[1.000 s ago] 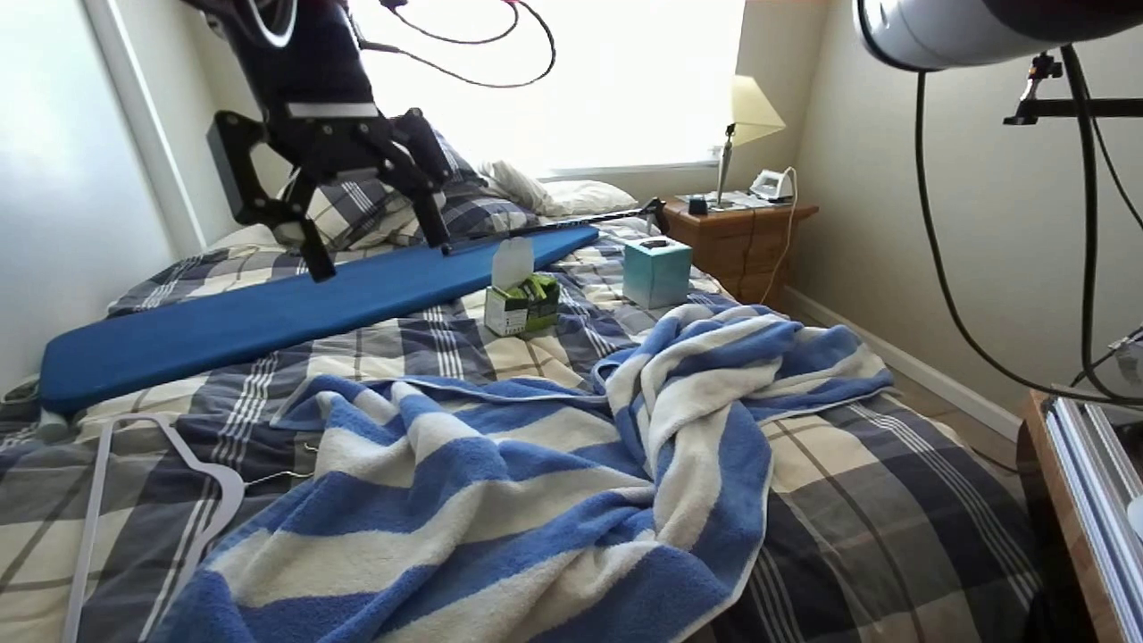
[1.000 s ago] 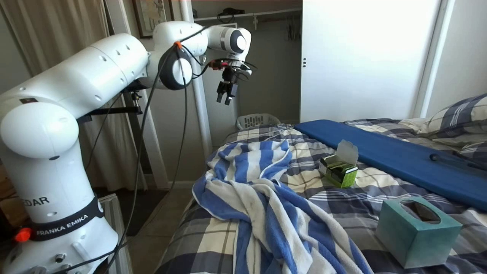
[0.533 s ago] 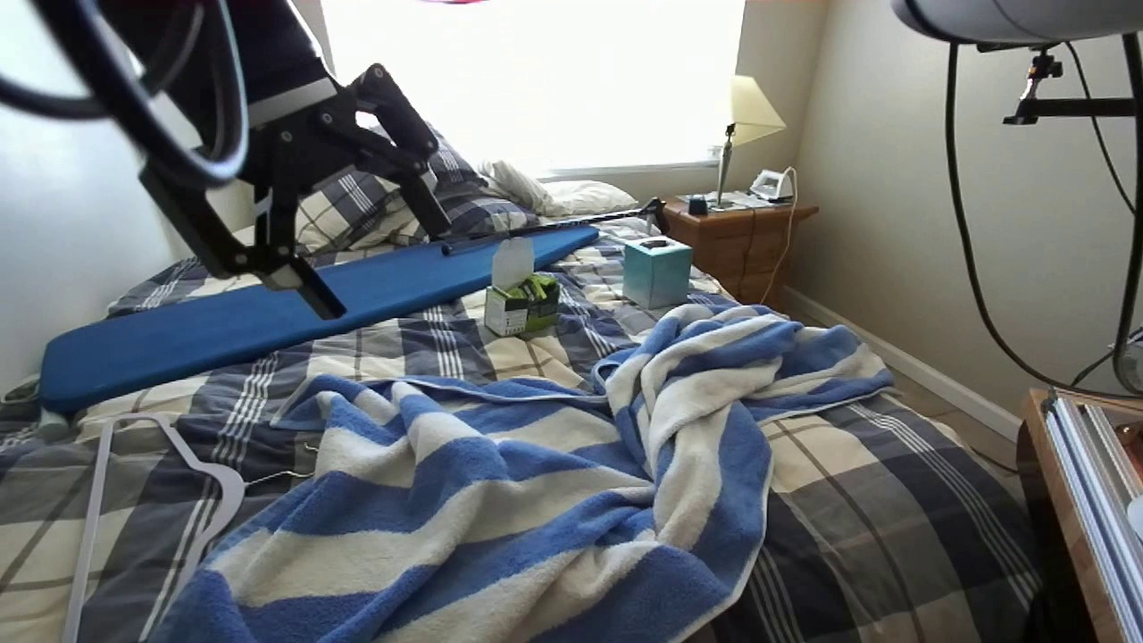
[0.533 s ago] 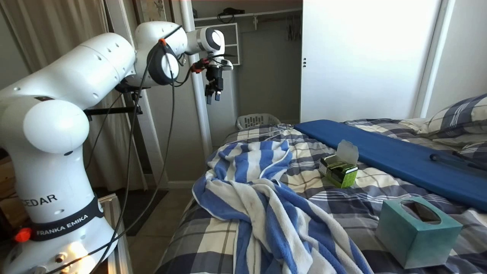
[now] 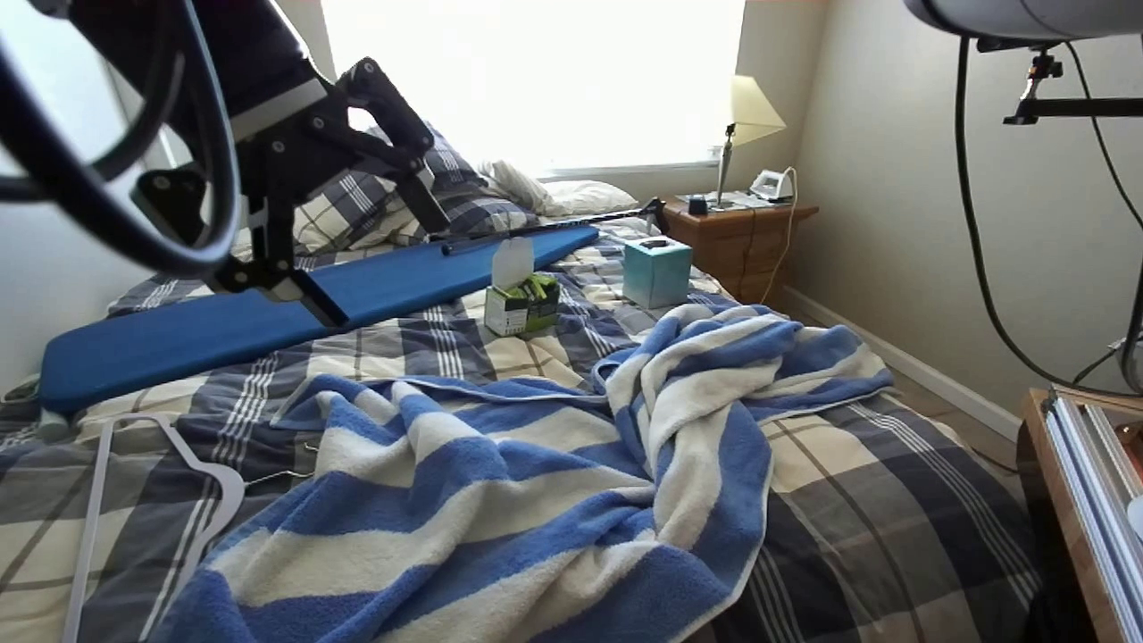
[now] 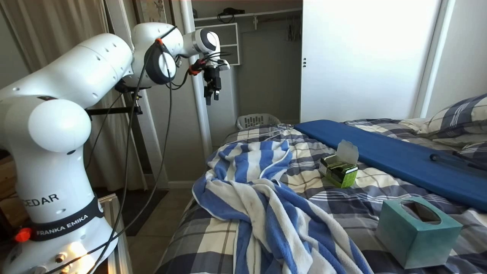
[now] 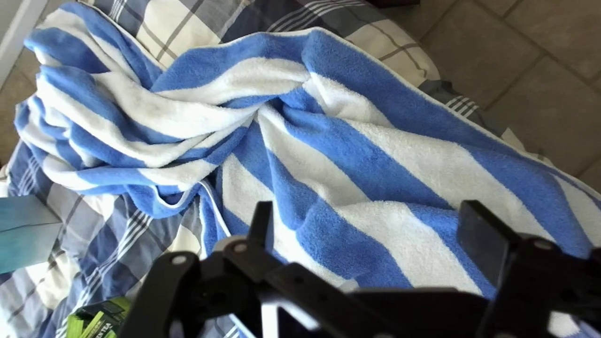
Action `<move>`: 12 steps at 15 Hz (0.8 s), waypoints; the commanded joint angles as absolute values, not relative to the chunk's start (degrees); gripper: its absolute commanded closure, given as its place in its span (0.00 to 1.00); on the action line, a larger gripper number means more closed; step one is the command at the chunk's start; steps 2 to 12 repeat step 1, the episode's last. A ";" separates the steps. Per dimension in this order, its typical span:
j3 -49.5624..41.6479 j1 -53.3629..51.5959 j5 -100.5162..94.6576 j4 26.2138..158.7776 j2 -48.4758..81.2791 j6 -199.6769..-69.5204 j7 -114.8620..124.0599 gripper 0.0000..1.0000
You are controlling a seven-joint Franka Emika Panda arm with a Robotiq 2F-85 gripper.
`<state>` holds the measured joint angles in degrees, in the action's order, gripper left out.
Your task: Spread the striped blanket on the bed
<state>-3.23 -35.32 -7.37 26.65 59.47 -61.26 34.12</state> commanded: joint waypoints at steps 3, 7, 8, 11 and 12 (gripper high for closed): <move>-2.91 -35.05 -7.76 20.13 62.96 -58.25 33.68 0.00; -2.91 -35.05 -7.76 20.13 62.96 -58.25 33.68 0.00; -2.91 -35.05 -7.76 20.13 62.96 -58.25 33.68 0.00; -2.91 -35.05 -7.76 20.13 62.96 -58.25 33.68 0.00; -2.91 -35.05 -7.76 20.13 62.96 -58.25 33.68 0.00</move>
